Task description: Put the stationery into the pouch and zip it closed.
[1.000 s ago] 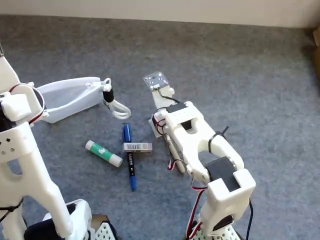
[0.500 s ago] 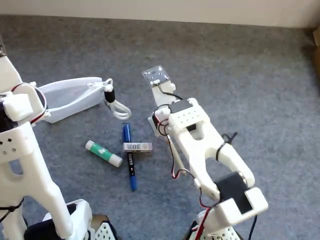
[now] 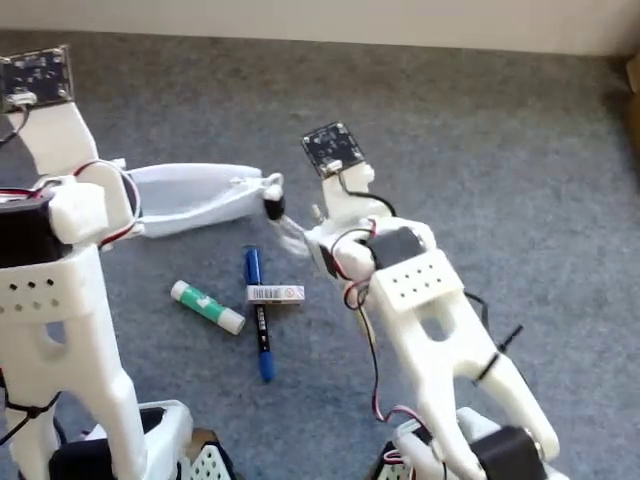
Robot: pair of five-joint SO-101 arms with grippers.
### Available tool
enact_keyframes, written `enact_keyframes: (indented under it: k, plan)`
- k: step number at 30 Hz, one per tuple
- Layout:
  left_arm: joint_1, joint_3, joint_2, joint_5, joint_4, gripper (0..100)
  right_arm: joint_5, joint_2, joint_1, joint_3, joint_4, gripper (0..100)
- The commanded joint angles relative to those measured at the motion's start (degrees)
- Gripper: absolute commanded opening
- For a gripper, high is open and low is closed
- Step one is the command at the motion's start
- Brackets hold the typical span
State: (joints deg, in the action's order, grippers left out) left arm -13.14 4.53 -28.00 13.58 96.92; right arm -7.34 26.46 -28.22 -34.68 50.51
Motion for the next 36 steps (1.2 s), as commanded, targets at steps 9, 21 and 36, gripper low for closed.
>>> enact_keyframes:
  k: [9,21,36]
  plan:
    - [2.2,2.0,-0.6,1.5,0.4,1,0.4,23.6,-0.3,-3.9,0.0,0.4]
    - [2.0,0.0,-0.6,1.5,-0.1,1,0.5,35.0,-3.2,-4.1,-5.5,0.4]
    - [1.8,-2.5,-0.6,1.4,-0.2,1,0.5,38.5,-15.0,-4.1,-21.1,0.4]
